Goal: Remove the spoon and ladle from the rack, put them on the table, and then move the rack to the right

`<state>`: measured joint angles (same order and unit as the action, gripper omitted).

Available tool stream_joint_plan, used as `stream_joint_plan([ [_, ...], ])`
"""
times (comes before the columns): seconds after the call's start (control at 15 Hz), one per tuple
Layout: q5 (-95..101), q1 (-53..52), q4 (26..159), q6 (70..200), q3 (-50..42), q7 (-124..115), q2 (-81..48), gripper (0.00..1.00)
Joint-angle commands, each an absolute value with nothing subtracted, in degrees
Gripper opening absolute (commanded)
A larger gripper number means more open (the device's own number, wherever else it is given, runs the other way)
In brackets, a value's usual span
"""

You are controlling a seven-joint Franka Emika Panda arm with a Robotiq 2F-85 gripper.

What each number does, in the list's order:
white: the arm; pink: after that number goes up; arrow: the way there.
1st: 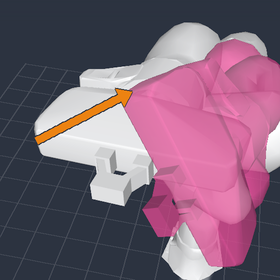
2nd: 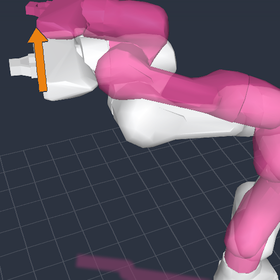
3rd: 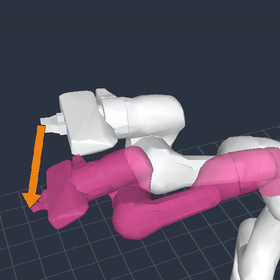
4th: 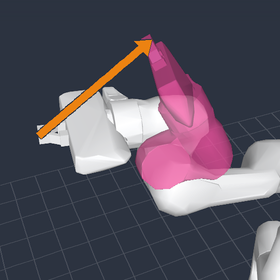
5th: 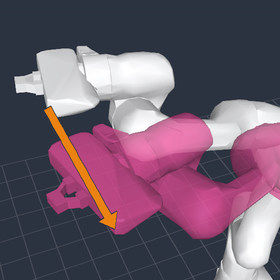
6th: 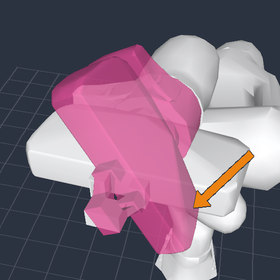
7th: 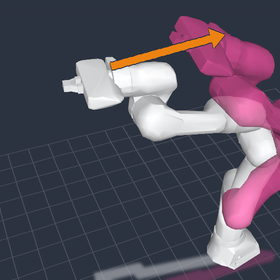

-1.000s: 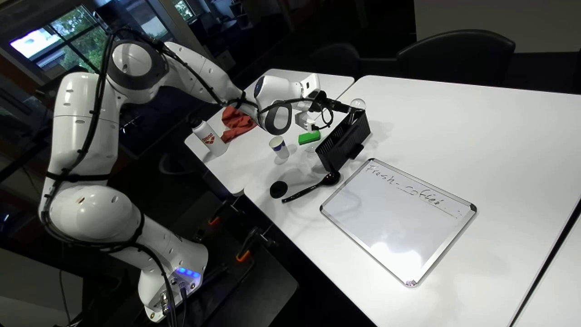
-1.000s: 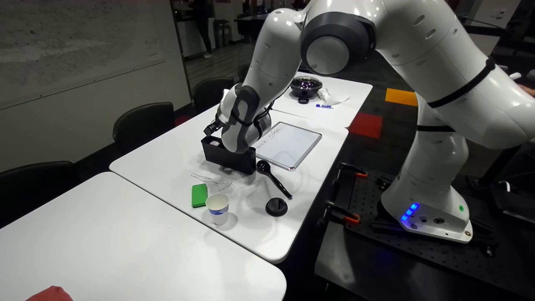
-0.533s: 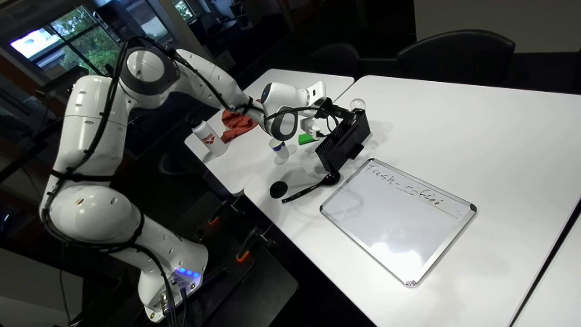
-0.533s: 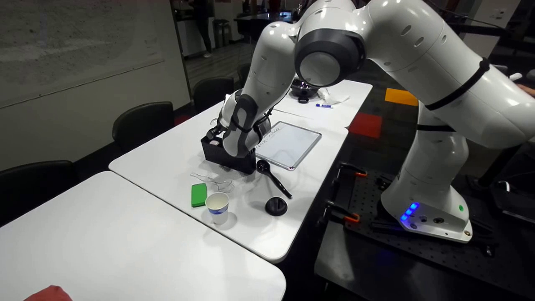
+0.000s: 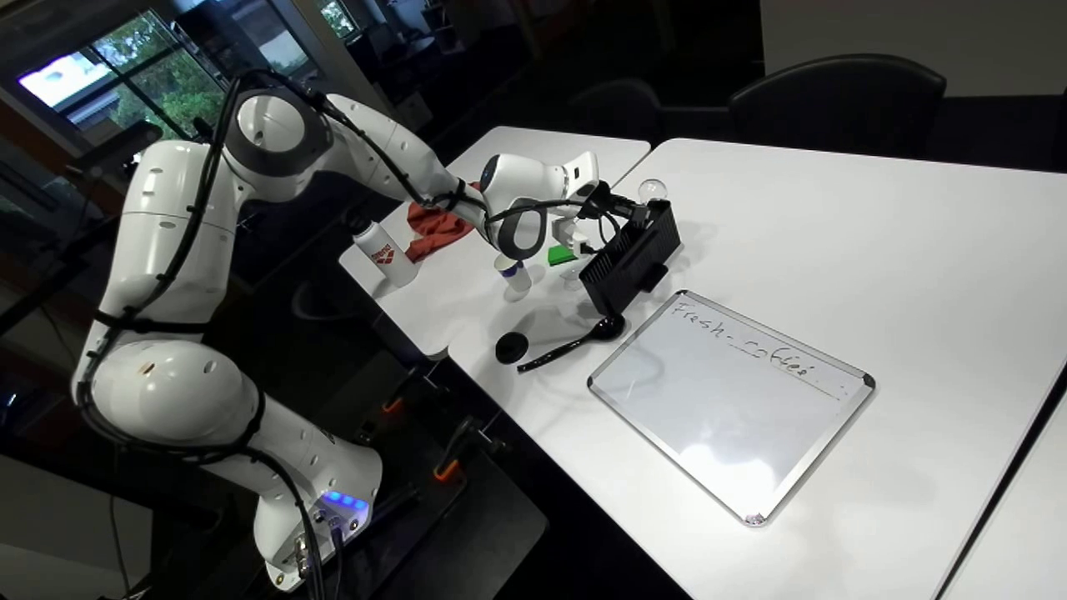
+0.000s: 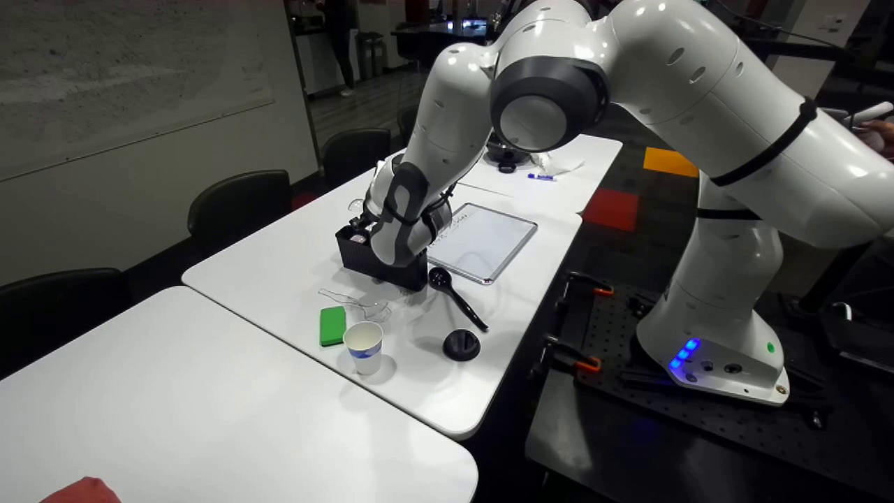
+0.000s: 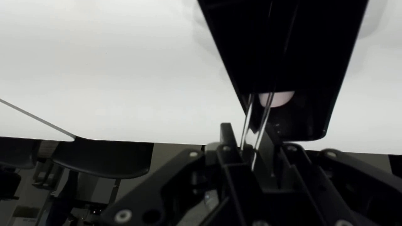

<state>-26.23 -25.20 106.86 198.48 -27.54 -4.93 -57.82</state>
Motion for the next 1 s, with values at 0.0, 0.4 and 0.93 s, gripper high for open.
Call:
stream_joint_plan([
  [0.0, -29.08, -28.98, 108.9, 198.48, -29.85, -5.62, -56.21, 0.01],
  [0.4, -34.32, -41.1, 114.48, 198.48, -39.32, -4.6, -52.2, 0.01],
  [0.93, -39.45, -59.12, 119.72, 198.48, -58.83, -4.59, -52.5, 0.01],
])
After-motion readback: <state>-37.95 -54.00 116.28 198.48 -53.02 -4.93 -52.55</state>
